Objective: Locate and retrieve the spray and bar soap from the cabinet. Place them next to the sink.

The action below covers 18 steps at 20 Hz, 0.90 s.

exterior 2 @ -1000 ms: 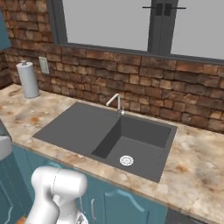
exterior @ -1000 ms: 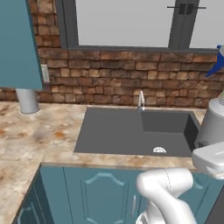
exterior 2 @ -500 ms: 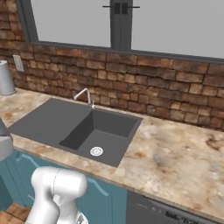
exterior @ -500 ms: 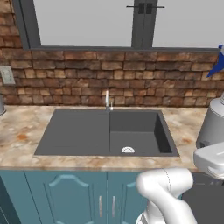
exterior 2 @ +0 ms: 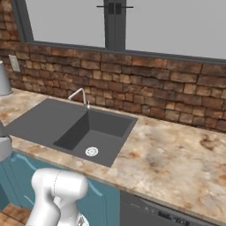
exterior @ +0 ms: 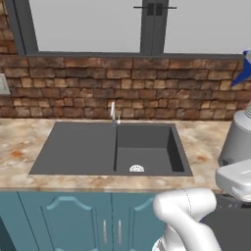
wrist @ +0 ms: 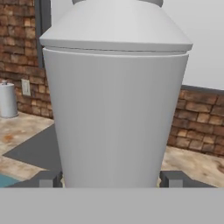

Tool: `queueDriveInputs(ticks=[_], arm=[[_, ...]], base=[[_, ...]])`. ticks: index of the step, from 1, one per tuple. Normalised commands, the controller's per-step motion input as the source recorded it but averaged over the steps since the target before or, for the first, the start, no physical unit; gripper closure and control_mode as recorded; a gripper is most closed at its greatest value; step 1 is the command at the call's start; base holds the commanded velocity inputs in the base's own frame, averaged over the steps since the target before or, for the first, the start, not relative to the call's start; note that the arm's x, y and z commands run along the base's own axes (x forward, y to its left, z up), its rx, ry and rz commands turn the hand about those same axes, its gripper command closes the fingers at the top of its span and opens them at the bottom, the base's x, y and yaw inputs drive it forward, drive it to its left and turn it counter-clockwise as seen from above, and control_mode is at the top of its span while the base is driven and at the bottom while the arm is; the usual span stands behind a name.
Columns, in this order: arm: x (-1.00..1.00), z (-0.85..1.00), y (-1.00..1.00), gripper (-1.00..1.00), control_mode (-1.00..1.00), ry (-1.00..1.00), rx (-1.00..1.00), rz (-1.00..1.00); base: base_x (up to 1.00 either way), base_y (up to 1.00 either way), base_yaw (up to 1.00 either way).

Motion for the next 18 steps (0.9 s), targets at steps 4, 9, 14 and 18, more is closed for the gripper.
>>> queueDriveInputs(ticks=[4,9,14,18], arm=[[0.0,0.0,0.0,1.0,1.0,0.0,0.0,0.0],[0.0,0.0,0.0,1.0,1.0,0.0,0.0,0.0],[0.0,0.0,0.0,1.0,1.0,0.0,0.0,0.0],[0.0,0.0,0.0,1.0,1.0,0.0,0.0,0.0]], base=[[0.45,-0.14,0.06],[0.51,-0.2,0.08],[0.2,-0.05,0.05],[0.0,0.0,0.0]])
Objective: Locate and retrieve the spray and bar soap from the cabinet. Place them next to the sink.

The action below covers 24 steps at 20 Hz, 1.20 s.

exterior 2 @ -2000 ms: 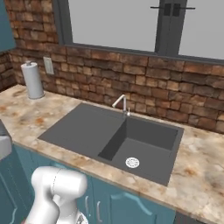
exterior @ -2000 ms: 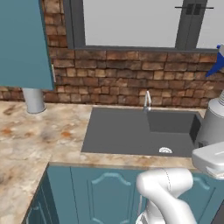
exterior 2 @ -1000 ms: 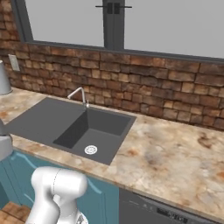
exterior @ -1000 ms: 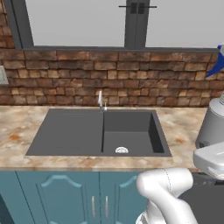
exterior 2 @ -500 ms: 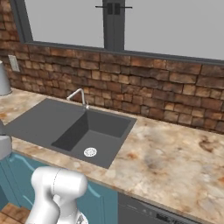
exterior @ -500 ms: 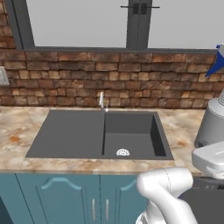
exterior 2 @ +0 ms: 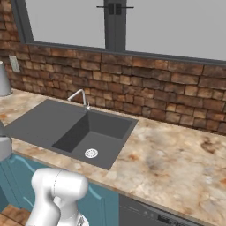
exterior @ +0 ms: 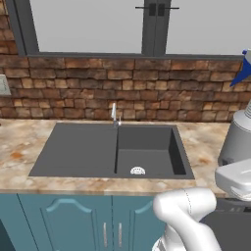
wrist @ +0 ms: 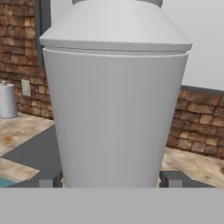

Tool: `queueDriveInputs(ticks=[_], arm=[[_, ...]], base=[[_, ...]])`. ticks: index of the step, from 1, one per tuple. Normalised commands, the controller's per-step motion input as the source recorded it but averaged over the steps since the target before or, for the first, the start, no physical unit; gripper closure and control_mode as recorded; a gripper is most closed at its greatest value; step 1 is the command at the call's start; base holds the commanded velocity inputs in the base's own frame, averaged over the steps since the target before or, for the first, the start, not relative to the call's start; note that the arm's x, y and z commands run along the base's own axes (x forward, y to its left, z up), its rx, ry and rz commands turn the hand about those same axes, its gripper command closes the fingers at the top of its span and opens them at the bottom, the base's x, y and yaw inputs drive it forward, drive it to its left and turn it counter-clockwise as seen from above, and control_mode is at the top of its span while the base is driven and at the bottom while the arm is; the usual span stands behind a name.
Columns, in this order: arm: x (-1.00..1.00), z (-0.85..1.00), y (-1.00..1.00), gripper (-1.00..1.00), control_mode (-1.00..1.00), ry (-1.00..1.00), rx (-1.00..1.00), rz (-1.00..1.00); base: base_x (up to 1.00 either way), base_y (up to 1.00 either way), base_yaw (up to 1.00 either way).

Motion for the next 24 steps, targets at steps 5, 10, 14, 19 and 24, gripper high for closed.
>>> queueDriveInputs(ticks=[5,10,14,19,24], arm=[[0.01,0.0,-0.02,1.0,-1.0,0.0,0.0,0.01],[0.37,0.0,-0.33,1.0,-1.0,0.0,0.05,0.13],[0.51,-0.02,-0.46,1.0,-1.0,0.03,0.08,0.2],[0.52,-0.12,-0.41,1.0,-1.0,0.05,0.03,0.21],[0.63,-0.4,-0.5,1.0,-1.0,0.02,-0.01,0.21]], base=[[0.0,0.0,0.0],[0.0,0.0,0.0],[0.0,0.0,0.0],[0.0,0.0,0.0],[0.0,0.0,0.0]])
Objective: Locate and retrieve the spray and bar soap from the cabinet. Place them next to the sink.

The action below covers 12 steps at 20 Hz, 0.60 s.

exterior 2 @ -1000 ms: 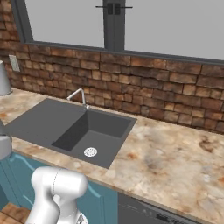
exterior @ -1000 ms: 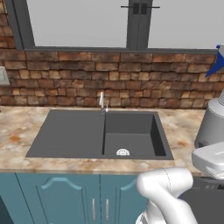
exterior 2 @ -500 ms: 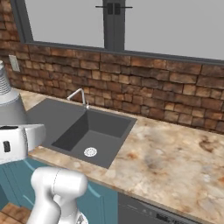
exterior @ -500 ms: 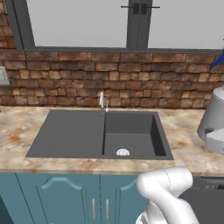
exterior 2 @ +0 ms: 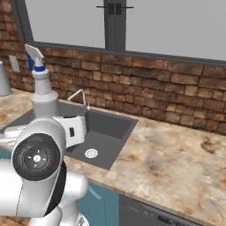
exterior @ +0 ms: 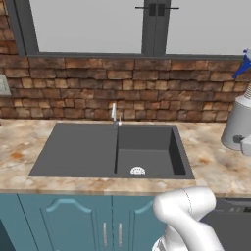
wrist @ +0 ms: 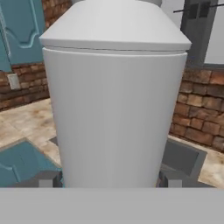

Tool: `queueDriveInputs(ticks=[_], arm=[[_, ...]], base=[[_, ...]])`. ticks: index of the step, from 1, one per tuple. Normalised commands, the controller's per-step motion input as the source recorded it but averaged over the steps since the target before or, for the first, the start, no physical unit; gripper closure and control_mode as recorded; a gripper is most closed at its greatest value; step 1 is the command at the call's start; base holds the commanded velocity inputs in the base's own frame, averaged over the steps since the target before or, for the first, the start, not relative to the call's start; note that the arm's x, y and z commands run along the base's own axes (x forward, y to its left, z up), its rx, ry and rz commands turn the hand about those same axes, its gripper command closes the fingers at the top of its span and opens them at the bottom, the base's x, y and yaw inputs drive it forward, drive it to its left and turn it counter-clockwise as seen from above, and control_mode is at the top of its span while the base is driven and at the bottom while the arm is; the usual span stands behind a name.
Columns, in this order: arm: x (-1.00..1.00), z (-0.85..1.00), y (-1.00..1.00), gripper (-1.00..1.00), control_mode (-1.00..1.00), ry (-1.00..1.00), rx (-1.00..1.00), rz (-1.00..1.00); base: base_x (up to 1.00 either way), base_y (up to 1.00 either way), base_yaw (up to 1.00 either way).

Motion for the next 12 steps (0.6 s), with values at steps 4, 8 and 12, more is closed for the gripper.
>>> queueDriveInputs(ticks=[4,8,12], arm=[[0.6,-0.36,-0.45,1.0,-1.0,0.01,-0.01,0.23],[0.54,-0.21,-0.54,1.0,-1.0,-0.05,0.0,0.21],[0.44,-0.08,-0.52,1.0,-1.0,-0.1,-0.06,0.15]], base=[[0.0,0.0,0.0],[0.0,0.0,0.0],[0.0,0.0,0.0]])
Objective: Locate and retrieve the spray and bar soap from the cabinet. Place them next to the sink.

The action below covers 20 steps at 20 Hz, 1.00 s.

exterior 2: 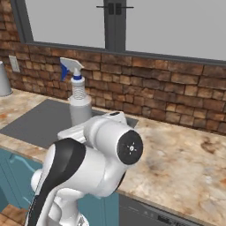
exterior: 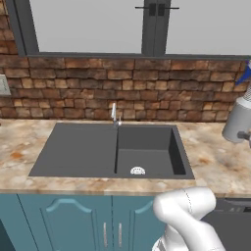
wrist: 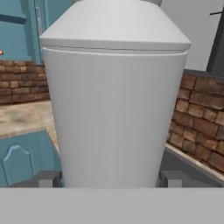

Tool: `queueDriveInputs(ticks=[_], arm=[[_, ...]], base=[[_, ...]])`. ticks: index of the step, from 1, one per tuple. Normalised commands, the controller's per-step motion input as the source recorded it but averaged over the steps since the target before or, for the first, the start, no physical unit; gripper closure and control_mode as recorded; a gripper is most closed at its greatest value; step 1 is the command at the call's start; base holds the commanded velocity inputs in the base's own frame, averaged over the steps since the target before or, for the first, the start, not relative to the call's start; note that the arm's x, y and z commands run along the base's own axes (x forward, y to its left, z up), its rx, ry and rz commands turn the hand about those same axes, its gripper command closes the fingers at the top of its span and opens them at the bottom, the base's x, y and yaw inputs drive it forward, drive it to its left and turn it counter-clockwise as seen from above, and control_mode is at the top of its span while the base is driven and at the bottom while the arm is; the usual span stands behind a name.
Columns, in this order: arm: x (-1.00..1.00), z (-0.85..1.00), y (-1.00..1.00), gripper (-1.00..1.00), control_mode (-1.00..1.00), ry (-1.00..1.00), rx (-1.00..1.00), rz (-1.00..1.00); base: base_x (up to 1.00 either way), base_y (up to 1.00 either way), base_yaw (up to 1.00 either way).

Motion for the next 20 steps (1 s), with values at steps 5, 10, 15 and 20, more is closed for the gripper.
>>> queueDriveInputs(ticks=[5,10,15,20], arm=[[0.54,-0.24,-0.53,1.0,-1.0,-0.07,-0.06,0.09],[0.39,-0.35,-0.23,1.0,-1.0,0.0,-0.08,0.0],[0.42,-0.37,-0.09,1.0,-1.0,0.05,-0.05,0.0],[0.29,-0.45,0.0,1.0,-1.0,0.03,0.02,0.0]], base=[[0.0,0.0,0.0],[0.0,0.0,0.0],[0.0,0.0,0.0],[0.0,0.0,0.0]])
